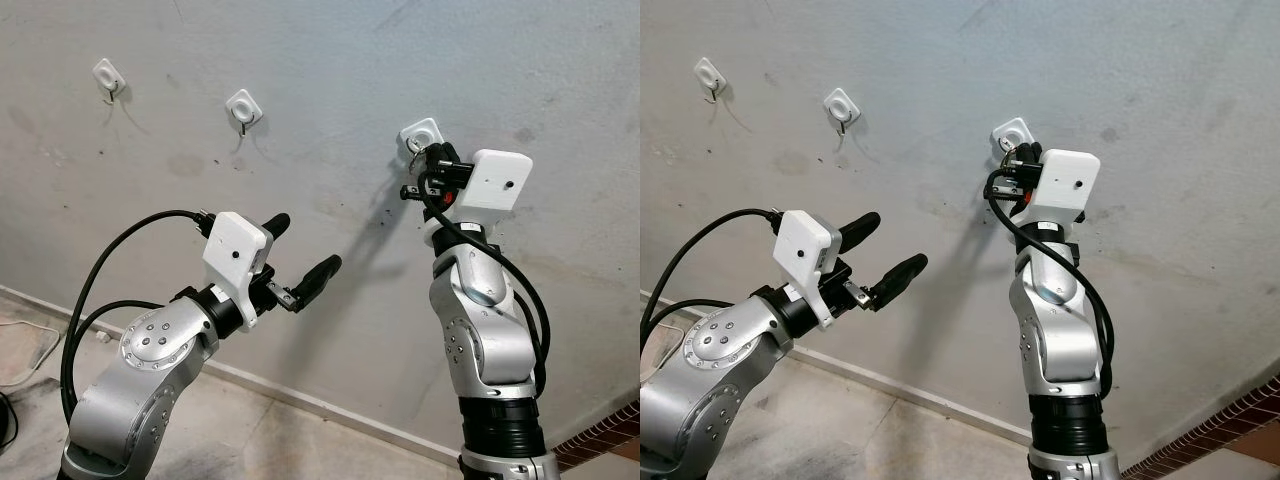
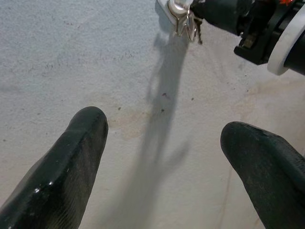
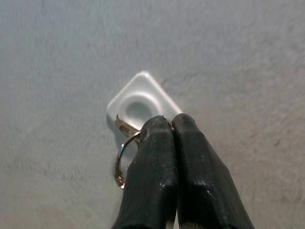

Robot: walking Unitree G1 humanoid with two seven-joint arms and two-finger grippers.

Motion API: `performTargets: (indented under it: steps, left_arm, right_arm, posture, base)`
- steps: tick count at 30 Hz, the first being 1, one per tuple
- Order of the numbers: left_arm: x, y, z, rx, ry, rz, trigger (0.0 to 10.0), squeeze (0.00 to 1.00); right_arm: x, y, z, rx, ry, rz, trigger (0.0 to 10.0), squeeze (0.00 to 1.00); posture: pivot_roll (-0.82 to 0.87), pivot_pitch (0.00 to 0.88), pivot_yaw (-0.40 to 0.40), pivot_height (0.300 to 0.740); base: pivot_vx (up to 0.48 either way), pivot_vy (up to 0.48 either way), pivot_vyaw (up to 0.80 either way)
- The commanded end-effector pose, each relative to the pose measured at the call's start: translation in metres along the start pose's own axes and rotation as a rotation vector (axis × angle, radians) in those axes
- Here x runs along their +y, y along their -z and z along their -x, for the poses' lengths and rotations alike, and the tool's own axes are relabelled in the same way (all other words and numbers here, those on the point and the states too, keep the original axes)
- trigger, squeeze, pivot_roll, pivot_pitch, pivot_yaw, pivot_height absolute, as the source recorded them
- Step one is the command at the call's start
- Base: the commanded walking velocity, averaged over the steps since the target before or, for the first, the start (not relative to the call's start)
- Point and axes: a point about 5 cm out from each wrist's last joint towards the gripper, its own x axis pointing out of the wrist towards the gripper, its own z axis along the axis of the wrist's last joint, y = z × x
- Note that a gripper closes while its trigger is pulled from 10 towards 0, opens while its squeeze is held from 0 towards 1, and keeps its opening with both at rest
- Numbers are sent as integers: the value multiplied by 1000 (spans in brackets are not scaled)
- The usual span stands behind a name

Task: Hang keys on a hook

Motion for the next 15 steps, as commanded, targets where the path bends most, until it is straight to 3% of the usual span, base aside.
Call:
performTargets:
  steps: [1,15]
  left_arm:
    - [-1,1,1,5,2,-10,10000,0]
    - [-2,2,0,3,1,-10,10000,0]
  right_arm:
    - [3,-1,-1,20,16,12,10000,0]
    - [11,6,1,97,78,16,10000,0]
  posture:
    - [237,0,-19,740]
    - [237,0,-23,740]
  base:
    - [0,0,0]
    - [0,0,0]
